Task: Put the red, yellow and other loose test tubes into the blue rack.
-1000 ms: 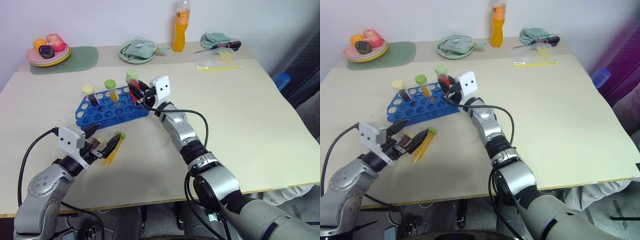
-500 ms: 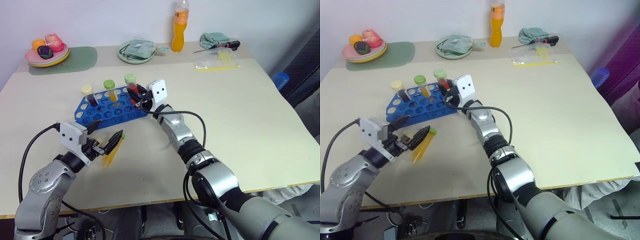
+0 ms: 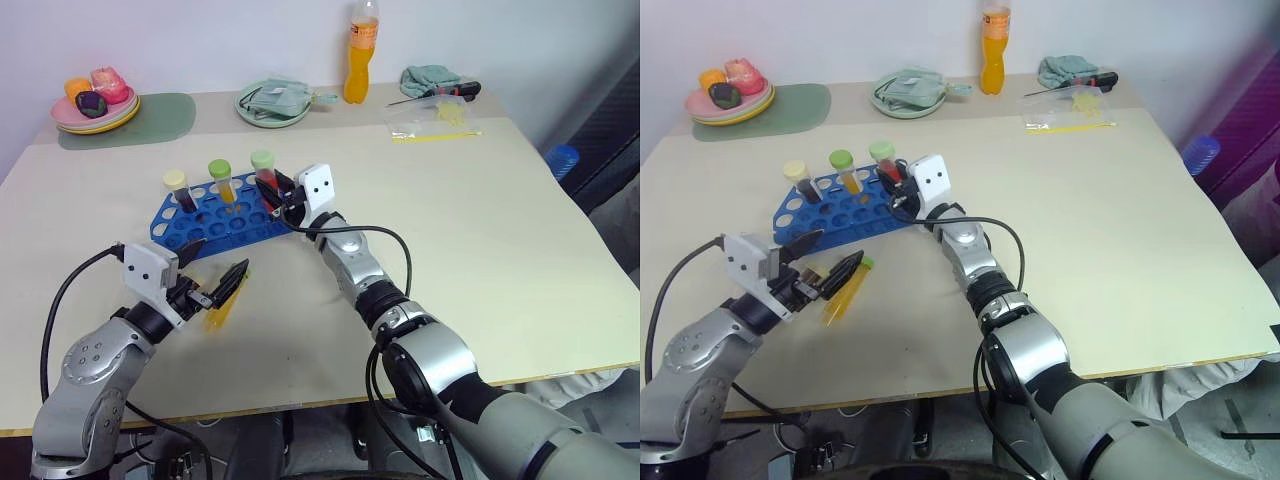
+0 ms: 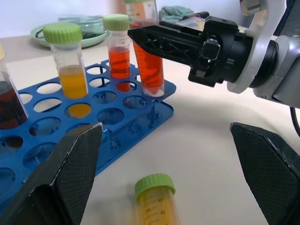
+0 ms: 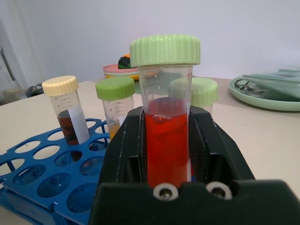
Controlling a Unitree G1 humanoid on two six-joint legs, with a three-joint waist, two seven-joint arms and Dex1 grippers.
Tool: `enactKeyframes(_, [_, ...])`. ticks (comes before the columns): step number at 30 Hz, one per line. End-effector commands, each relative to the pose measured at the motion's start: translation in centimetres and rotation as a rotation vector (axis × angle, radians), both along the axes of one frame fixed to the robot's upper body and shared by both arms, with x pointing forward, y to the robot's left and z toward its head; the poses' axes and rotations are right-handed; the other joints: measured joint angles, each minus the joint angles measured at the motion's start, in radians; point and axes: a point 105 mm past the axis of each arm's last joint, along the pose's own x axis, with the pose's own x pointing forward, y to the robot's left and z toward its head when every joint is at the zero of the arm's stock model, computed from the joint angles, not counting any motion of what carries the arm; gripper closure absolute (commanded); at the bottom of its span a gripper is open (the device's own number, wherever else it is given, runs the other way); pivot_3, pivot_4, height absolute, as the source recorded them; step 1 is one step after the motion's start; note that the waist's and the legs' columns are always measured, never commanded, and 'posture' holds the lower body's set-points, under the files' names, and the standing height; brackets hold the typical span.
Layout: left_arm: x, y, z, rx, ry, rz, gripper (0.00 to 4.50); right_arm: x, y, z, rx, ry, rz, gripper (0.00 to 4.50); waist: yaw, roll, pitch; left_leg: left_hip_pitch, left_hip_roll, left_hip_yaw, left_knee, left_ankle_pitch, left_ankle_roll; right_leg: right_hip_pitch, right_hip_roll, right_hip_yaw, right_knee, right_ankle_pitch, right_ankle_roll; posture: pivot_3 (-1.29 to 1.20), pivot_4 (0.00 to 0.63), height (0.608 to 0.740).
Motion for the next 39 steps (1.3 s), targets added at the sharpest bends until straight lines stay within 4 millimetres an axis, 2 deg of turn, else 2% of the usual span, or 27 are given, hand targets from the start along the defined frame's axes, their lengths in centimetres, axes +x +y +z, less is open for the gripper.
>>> enactKeyframes(1, [-0.3, 0.4, 0.8, -0.005, -0.028, 0.010, 0.00, -1.1, 1.1, 1.2, 0.093, -0.026, 0.045, 2.36, -0.001, 0.000, 0.000, 0.000, 0.000, 0.000, 0.000, 0.000, 0.000, 0.000, 0.000, 0.000, 0.000, 0.000, 0.000, 0.00, 0.150, 0.740])
enactKeyframes(4, [-0.3, 0.7, 0.9, 0.015, -0.024, 0.026, 0.00, -1.3, 0.6, 3.5, 0.111, -0.116, 0.056, 0.93, -0.002, 0.001, 0.000, 0.000, 0.000, 0.000, 0.000, 0.000, 0.000, 0.000, 0.000, 0.000, 0.000, 0.000, 0.000, 0.00, 0.150, 0.740])
enactKeyframes(9, [-0.1, 0.6, 1.5, 0.038, -0.026, 0.037, 0.00, -2.5, -1.3, 5.5, 0.094, -0.207, 0.119, 0.93, 0.002, 0.001, 0.000, 0.000, 0.000, 0.000, -0.001, 0.000, 0.000, -0.001, 0.000, 0.000, 0.000, 0.000, 0.000, 0.00, 0.150, 0.740])
enactKeyframes(11, [0.1, 0.5, 1.7, 0.074, 0.022, 0.041, 0.00, -3.6, -3.1, 6.0, 0.033, -0.250, 0.172, 0.93, 0.008, 0.000, 0.000, 0.000, 0.000, 0.000, -0.001, 0.000, 0.000, 0.000, -0.001, 0.000, -0.001, 0.000, 0.000, 0.00, 0.150, 0.740])
enactKeyframes(14, [0.0, -0.1, 2.4, 0.137, 0.119, 0.015, 0.00, -5.2, -5.7, 5.6, -0.081, -0.262, 0.228, 0.93, 0.024, 0.000, 0.000, 0.000, -0.001, -0.001, 0.000, 0.000, 0.000, 0.000, -0.001, 0.000, -0.001, 0.000, 0.000, 0.00, 0.150, 0.740])
enactKeyframes(18, [0.6, -0.6, 3.0, 0.377, 0.288, 0.019, 0.00, -7.6, -8.9, 4.9, -0.234, -0.232, 0.326, 0.93, 0.028, 0.000, 0.001, 0.000, -0.001, -0.001, 0.002, 0.000, 0.000, 0.001, 0.000, 0.000, 0.000, 0.000, 0.000, 0.00, 0.150, 0.740])
enactKeyframes(20, [1.4, -0.7, 2.9, 0.375, 0.424, 0.042, 0.00, -9.0, -10.1, 4.9, -0.304, -0.219, 0.398, 0.93, 0.030, 0.001, 0.001, 0.001, -0.002, -0.001, 0.002, 0.000, 0.000, 0.002, 0.001, 0.000, 0.001, 0.000, 0.000, 0.00, 0.150, 0.740])
enactKeyframes(22, [1.4, -0.8, 2.4, 0.521, 0.524, 0.029, 0.00, -10.0, -10.9, 4.9, -0.362, -0.207, 0.450, 0.93, 0.026, -0.002, 0.002, 0.001, -0.003, -0.001, 0.002, 0.000, 0.000, 0.003, 0.002, -0.001, 0.001, 0.000, 0.001, 0.00, 0.150, 0.740])
enactKeyframes(24, [1.7, -0.3, 1.5, 0.595, 0.602, 0.039, 0.00, -11.0, -11.7, 5.0, -0.416, -0.191, 0.497, 0.93, 0.015, -0.002, 0.002, 0.002, -0.002, 0.000, 0.002, 0.000, 0.001, 0.002, 0.003, 0.000, 0.001, -0.001, 0.002, 0.00, 0.150, 0.740])
enactKeyframes(28, [2.1, -2.3, 0.9, 0.558, 0.670, -0.050, 0.00, -12.2, -12.6, 5.3, -0.468, -0.172, 0.537, 0.93, 0.024, -0.002, 0.003, 0.002, -0.001, -0.001, 0.000, 0.000, 0.001, 0.001, 0.004, 0.000, 0.002, -0.002, 0.002, 0.00, 0.150, 0.740])
enactKeyframes(32, [2.6, -2.7, -0.4, 0.538, 0.725, -0.006, 0.00, -13.2, -12.7, 5.0, -0.489, -0.157, 0.554, 0.93, 0.031, -0.003, 0.003, 0.001, 0.000, -0.001, 0.002, 0.000, 0.000, 0.002, 0.001, 0.000, 0.002, -0.002, 0.002, 0.00, 0.150, 0.740])
enactKeyframes(39, [3.4, -4.7, -1.2, 0.486, 0.764, 0.007, 0.00, -14.1, -12.4, 4.5, -0.513, -0.157, 0.563, 0.93, 0.036, -0.004, 0.003, 0.000, -0.002, -0.002, 0.004, 0.001, 0.000, 0.002, -0.001, 0.001, 0.002, -0.002, 0.002, 0.00, 0.150, 0.740])
